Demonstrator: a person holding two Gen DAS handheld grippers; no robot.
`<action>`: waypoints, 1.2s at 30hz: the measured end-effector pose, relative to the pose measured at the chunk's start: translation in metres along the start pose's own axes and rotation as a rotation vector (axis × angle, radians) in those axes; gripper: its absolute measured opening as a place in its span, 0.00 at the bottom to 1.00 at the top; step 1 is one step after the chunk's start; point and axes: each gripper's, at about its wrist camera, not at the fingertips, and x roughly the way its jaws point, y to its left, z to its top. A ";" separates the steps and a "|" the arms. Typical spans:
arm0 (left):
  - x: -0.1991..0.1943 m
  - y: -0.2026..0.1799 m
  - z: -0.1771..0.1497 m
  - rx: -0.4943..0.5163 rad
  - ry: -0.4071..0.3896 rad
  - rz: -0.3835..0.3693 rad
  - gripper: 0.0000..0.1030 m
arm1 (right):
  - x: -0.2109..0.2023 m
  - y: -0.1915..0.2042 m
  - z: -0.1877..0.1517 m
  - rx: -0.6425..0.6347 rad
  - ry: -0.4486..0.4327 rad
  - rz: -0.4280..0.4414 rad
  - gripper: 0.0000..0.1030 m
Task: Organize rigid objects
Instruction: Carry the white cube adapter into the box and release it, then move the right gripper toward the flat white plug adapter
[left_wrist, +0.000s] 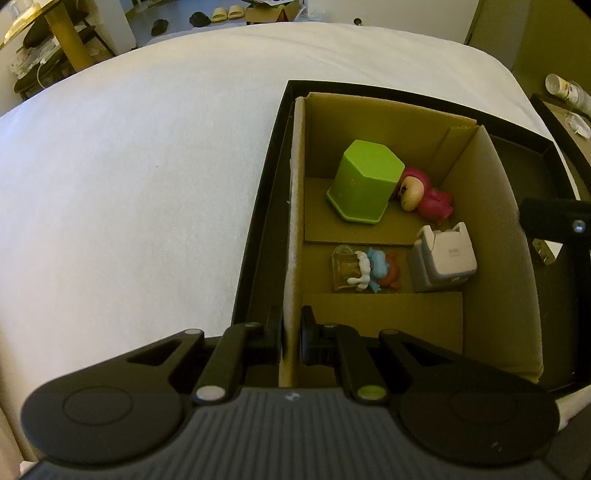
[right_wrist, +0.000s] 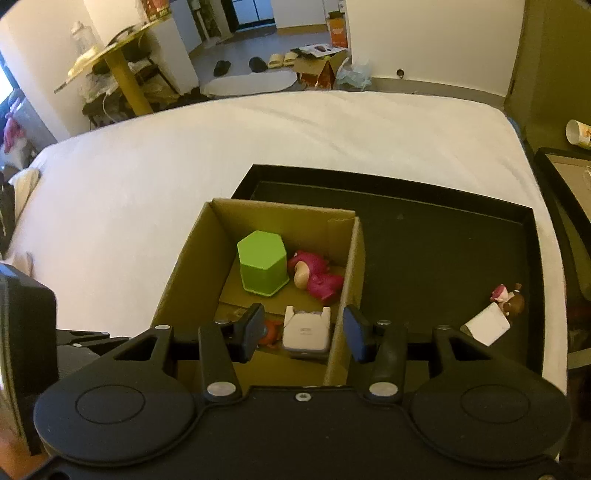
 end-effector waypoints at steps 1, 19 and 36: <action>0.000 -0.001 0.000 0.002 0.000 0.003 0.08 | -0.002 -0.002 -0.001 0.003 -0.002 0.004 0.46; 0.001 -0.007 0.001 0.017 0.003 0.034 0.09 | -0.015 -0.055 -0.014 0.097 -0.049 -0.009 0.67; 0.002 -0.012 0.002 0.022 0.013 0.059 0.10 | 0.001 -0.116 -0.038 0.246 -0.046 -0.059 0.67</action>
